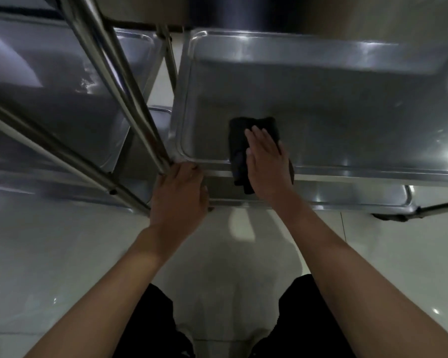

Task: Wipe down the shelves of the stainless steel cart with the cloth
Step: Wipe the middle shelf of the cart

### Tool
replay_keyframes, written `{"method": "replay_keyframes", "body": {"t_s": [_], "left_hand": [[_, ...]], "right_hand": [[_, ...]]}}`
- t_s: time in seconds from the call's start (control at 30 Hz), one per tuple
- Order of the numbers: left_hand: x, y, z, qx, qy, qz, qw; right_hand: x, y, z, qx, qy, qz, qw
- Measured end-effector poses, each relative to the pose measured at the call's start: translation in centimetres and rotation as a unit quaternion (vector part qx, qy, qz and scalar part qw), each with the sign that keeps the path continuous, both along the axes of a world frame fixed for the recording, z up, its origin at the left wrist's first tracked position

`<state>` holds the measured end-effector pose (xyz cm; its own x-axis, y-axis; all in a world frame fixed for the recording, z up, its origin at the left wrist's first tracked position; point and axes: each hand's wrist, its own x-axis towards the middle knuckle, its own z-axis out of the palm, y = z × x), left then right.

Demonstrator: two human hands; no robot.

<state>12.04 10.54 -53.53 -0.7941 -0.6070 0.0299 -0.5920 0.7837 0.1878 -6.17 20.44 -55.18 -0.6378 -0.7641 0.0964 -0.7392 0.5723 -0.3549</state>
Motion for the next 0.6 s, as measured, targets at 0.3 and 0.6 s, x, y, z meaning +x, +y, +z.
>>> {"method": "replay_keyframes", "body": {"t_s": [0.3, 0.6], "left_hand": [[0.5, -0.9, -2.1, -0.050, 0.086, -0.009, 0.995], [0.8, -0.8, -2.4, -0.031, 0.127, 0.028, 0.991]], "right_hand": [[-0.5, -2.3, 1.7, 0.036, 0.000, 0.097, 0.995], [0.7, -7.9, -0.2, 0.072, 0.032, 0.171, 0.982]]}}
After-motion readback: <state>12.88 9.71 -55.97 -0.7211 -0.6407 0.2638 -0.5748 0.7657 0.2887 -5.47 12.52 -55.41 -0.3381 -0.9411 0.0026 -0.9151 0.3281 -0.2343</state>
